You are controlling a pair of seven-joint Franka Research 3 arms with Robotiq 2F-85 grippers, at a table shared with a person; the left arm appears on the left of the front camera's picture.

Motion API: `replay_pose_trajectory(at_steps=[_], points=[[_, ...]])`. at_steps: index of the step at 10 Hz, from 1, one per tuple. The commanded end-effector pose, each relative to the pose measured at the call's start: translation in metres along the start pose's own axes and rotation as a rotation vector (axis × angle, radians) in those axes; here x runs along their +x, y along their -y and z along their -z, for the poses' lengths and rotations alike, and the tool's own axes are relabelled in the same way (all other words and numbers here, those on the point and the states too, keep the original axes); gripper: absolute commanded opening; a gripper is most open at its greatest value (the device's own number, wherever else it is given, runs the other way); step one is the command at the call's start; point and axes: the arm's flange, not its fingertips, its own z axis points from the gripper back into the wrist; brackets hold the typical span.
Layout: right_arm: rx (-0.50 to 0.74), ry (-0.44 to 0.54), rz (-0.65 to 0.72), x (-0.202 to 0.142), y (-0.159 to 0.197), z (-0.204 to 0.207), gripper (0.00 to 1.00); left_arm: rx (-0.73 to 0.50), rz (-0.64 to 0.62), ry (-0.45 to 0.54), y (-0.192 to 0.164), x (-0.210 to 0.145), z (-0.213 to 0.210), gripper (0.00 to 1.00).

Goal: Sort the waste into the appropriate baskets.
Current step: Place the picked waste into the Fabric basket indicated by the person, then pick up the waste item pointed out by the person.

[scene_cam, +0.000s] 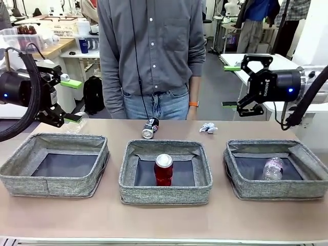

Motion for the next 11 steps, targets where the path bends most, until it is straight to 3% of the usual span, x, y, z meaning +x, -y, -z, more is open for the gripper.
replay_pose_trajectory(at_steps=[1, 11], points=[[-0.111, 0.070, -0.039, -0.0041, -0.0076, -0.0017, 1.00, -0.001, 0.019, -0.002, -0.0008, -0.0018, -0.0002, 1.00], [-0.111, 0.070, -0.039, -0.0041, -0.0076, -0.0017, 1.00, -0.001, 0.019, -0.002, -0.0008, -0.0018, -0.0002, 1.00]])
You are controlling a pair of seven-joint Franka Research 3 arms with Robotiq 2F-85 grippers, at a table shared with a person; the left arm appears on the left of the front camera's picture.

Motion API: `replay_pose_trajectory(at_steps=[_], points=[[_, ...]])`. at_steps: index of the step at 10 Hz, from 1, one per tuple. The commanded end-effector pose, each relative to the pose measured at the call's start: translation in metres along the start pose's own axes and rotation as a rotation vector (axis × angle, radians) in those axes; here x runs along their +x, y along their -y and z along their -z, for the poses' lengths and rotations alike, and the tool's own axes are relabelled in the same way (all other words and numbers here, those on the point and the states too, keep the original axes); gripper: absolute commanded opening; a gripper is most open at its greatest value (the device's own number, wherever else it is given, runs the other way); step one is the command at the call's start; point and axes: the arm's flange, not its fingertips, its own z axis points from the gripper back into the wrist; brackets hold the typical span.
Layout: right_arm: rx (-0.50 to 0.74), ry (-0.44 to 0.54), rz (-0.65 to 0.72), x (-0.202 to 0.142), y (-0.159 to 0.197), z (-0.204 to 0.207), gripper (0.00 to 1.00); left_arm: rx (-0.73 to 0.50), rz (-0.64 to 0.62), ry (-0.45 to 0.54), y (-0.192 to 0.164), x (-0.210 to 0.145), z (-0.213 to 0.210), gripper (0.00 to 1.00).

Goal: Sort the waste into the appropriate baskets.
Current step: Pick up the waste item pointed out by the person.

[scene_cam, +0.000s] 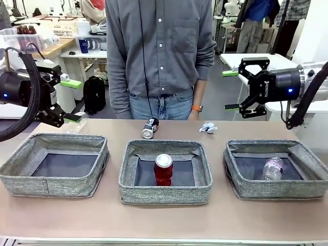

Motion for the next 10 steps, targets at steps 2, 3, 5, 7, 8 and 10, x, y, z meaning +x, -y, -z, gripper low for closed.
replay_pose_trajectory(at_steps=[2, 3, 5, 7, 8, 10], points=[[-0.012, 0.005, 0.013, -0.0015, -0.0038, -0.0006, 1.00, -0.001, 0.018, -0.002, -0.0009, -0.0018, -0.0002, 1.00], [-0.012, 0.005, 0.013, -0.0015, -0.0038, -0.0006, 1.00, -0.001, 0.018, -0.002, -0.0009, -0.0018, -0.0002, 1.00], [-0.012, 0.005, 0.013, -0.0015, -0.0038, -0.0006, 1.00, -0.001, 0.018, -0.002, -0.0009, -0.0018, -0.0002, 1.00], [-0.012, 0.005, 0.013, -0.0015, -0.0038, -0.0006, 1.00, -0.001, 0.018, -0.002, -0.0009, -0.0018, -0.0002, 1.00], [-0.012, 0.005, 0.013, -0.0015, -0.0038, -0.0006, 1.00, -0.001, 0.018, -0.002, -0.0009, -0.0018, -0.0002, 1.00], [-0.012, 0.005, 0.013, -0.0015, -0.0038, -0.0006, 1.00, -0.001, 0.018, -0.002, -0.0009, -0.0018, -0.0002, 1.00]])
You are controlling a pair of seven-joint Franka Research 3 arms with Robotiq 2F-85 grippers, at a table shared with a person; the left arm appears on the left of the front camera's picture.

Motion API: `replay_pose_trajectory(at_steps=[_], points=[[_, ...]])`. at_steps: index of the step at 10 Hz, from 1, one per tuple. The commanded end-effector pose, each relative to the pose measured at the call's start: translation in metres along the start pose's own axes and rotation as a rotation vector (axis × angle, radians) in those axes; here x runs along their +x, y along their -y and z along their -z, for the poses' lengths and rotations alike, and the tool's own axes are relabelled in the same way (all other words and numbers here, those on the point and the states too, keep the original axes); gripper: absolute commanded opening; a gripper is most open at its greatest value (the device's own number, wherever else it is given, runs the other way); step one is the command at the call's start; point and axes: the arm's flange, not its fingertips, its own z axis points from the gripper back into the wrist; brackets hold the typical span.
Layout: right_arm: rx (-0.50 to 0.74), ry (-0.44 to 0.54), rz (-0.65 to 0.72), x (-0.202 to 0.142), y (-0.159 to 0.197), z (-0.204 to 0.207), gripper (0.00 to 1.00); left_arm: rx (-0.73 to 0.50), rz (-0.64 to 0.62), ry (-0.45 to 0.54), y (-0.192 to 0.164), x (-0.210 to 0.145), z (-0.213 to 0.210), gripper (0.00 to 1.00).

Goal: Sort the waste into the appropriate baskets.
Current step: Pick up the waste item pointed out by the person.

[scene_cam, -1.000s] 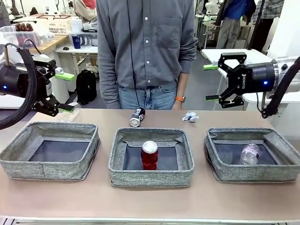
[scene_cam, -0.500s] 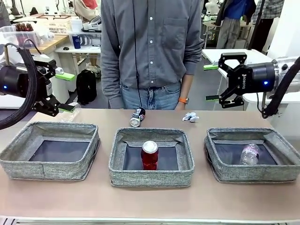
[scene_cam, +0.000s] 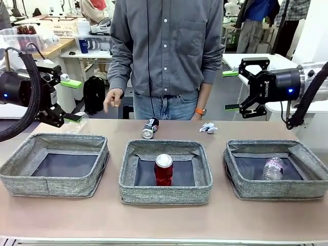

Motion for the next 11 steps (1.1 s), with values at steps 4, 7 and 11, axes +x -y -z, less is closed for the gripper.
replay_pose_trajectory(at_steps=[4, 7, 11], points=[[-0.012, 0.004, 0.013, -0.002, -0.004, 0.000, 1.00, -0.001, 0.018, -0.002, -0.001, -0.002, 0.000, 1.00], [-0.012, 0.004, 0.013, -0.002, -0.004, 0.000, 1.00, 0.000, 0.000, 0.000, 0.000, 0.000, 0.000, 1.00], [-0.012, 0.004, 0.013, -0.002, -0.004, 0.000, 1.00, 1.031, 0.272, 0.016, -0.002, 0.065, -0.030, 1.00]])
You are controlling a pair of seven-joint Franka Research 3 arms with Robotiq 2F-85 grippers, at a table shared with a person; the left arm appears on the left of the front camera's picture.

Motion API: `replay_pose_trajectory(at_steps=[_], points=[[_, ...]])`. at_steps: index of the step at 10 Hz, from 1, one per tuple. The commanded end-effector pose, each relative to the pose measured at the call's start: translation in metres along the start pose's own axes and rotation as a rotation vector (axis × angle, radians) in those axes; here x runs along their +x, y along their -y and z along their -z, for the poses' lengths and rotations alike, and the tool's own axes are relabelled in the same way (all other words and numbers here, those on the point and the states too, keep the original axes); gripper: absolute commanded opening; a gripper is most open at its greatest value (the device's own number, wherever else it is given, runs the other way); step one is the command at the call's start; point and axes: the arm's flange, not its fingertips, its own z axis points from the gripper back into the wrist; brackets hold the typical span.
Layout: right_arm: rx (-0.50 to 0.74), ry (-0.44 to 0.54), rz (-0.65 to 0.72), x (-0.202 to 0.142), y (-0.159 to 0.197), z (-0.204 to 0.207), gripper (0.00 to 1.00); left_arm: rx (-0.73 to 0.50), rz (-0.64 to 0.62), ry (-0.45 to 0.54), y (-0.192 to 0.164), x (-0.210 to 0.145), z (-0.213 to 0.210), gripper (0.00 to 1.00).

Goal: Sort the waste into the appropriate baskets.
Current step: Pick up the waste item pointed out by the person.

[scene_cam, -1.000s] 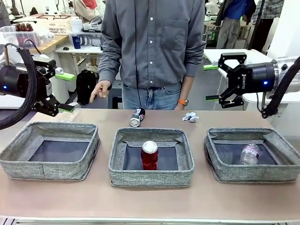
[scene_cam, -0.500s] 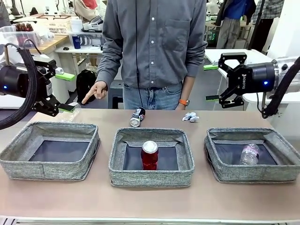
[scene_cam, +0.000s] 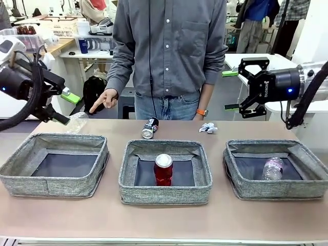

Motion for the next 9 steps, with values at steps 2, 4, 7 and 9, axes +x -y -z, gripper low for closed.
replay_pose_trajectory(at_steps=[2, 4, 7, 9], points=[[-0.012, 0.004, 0.014, -0.001, -0.004, 0.000, 1.00, 0.852, 0.007, 0.091, -0.023, 0.047, 0.002, 1.00], [-0.012, 0.004, 0.014, -0.001, -0.004, 0.000, 1.00, 1.094, -0.023, 0.323, -0.029, 0.068, -0.002, 1.00], [-0.012, 0.004, 0.014, -0.001, -0.004, 0.000, 1.00, 0.717, 0.126, 0.283, -0.022, 0.080, -0.019, 1.00], [-0.012, 0.004, 0.014, -0.001, -0.004, 0.000, 1.00, 0.717, 0.126, 0.283, -0.022, 0.080, -0.019, 1.00]])
